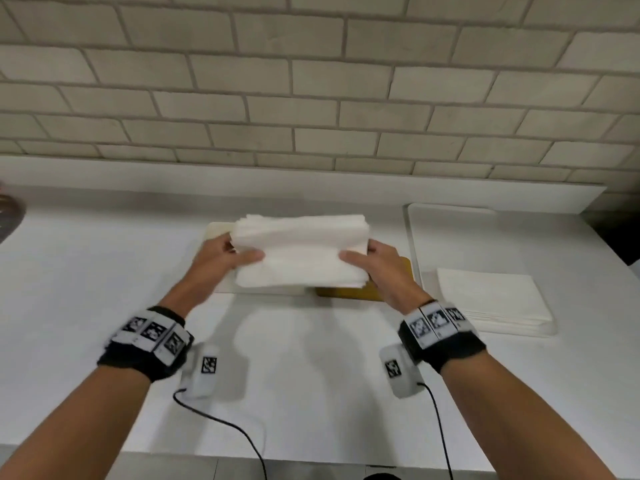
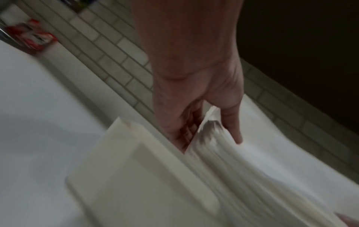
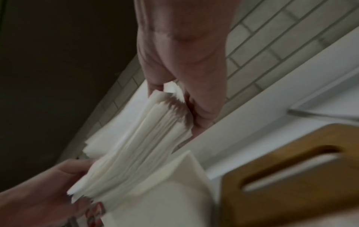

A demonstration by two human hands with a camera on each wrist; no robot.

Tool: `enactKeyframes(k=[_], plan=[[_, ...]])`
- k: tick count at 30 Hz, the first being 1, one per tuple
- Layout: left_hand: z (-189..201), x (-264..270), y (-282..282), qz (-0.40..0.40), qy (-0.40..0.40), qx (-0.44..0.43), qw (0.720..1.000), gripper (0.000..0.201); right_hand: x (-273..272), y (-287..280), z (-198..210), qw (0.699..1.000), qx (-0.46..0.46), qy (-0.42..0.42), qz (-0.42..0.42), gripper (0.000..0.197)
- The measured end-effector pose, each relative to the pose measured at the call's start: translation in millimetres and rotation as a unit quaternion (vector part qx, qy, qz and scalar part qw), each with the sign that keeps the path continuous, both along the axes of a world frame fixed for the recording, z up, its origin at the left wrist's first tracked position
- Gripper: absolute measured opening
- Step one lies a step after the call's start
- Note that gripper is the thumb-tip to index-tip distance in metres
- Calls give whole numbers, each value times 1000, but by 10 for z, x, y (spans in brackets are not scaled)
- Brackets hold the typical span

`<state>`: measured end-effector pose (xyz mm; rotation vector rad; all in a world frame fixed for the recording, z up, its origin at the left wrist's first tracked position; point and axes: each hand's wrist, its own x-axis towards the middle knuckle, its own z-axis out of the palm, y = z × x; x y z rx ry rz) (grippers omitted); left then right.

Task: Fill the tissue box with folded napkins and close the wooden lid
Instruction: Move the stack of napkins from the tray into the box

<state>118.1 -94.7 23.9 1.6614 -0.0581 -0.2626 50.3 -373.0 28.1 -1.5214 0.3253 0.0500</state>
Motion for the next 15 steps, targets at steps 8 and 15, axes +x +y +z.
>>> enactKeyframes(k=[8,15], plan=[[205,756,524,32,91,159,983,39,965,836,-44,987,-90,131,-17,49],[37,944,384,37,101,352,930,49,1045,1127,-76,932,-327,155,-26,41]])
